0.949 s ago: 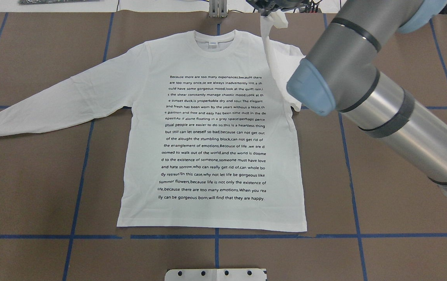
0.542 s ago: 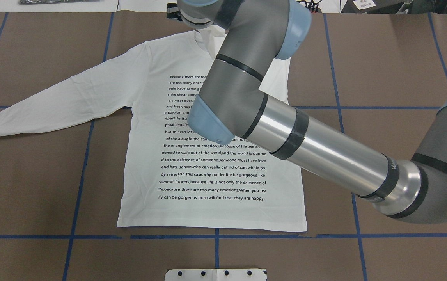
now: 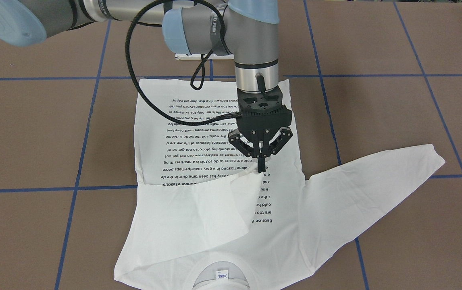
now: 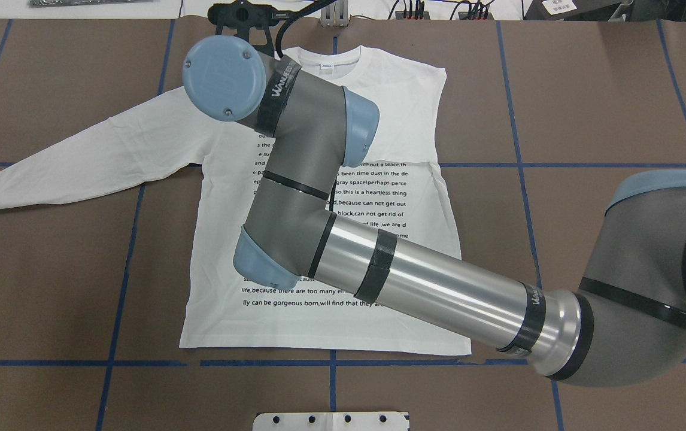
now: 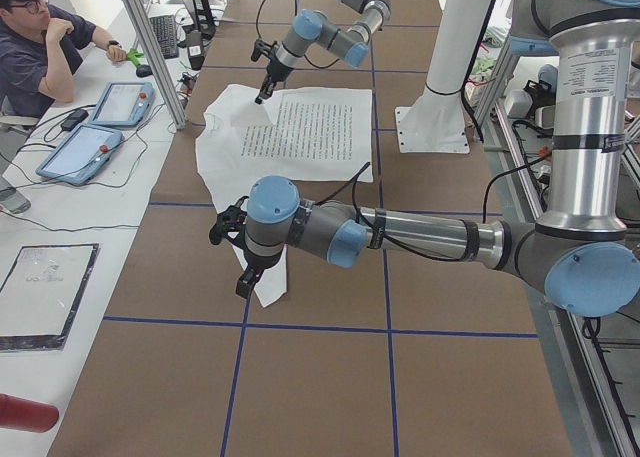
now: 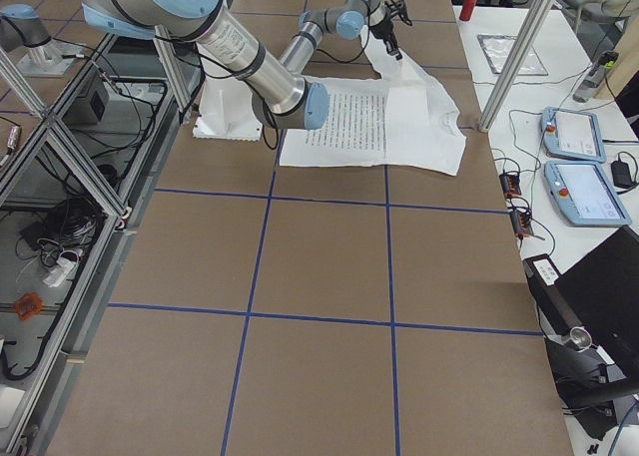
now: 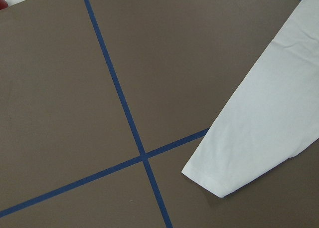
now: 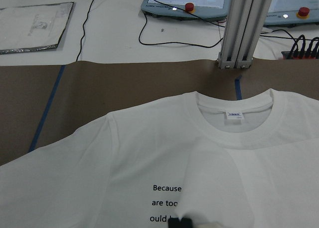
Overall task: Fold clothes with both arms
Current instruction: 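Lay the sleeve on the shirt body and open the right gripper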
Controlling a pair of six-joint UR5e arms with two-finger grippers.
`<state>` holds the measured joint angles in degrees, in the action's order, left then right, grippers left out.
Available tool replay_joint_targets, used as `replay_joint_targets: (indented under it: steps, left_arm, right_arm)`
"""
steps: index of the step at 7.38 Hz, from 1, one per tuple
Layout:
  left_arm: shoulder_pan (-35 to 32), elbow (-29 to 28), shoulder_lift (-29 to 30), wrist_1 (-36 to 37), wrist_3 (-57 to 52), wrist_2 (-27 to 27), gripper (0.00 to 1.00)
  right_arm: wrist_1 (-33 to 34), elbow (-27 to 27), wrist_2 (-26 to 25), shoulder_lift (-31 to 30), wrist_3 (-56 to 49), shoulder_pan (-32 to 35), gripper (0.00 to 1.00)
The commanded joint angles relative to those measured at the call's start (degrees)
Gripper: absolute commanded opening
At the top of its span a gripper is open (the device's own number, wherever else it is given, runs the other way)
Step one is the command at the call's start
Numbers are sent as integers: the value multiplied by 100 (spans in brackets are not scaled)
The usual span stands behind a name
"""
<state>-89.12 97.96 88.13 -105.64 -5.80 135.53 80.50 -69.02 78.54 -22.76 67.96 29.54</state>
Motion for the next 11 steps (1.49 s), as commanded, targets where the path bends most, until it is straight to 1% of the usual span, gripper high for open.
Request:
replay_joint_targets:
  steps: [1, 2, 3, 4, 5, 6, 7, 8, 9, 10, 11]
  left_arm:
    - [0, -5, 3, 0, -8, 0, 100]
    - [0, -5, 3, 0, 9, 0, 100]
    - [0, 4, 3, 0, 27, 9, 100]
    - [0, 12, 90, 9, 88, 17, 100]
    - [18, 65, 91, -130, 654, 9, 100]
    - [122, 39, 12, -593, 807, 0, 100]
    - [393, -109, -93, -763, 861, 9, 100]
    - [578, -241, -103, -791, 1157, -35, 100]
    - [772, -242, -103, -791, 1474, -53, 100]
    - [826, -242, -172, -817, 1616, -61, 100]
    - [913, -303, -286, -1113, 1818, -331, 100]
  right_arm:
    - [-25, 440, -407, 86, 15, -299, 100]
    - [-17, 476, -366, 166, 33, -291, 100]
    - [-8, 494, -200, 158, 24, -274, 100]
    - [-8, 494, 202, 131, 24, -134, 100]
    - [1, 494, 893, 105, -20, 154, 100]
    - [27, 468, 1579, 9, -55, 435, 100]
    - [62, 346, 2090, -183, -99, 699, 100]
    - [315, -134, 2557, -603, -412, 1050, 100]
    - [735, -904, 2779, -1181, -1103, 1323, 100]
    - [1096, -1617, 3060, -1727, -1736, 1674, 100]
    - [1195, -2137, 3506, -2306, -2352, 2069, 100]
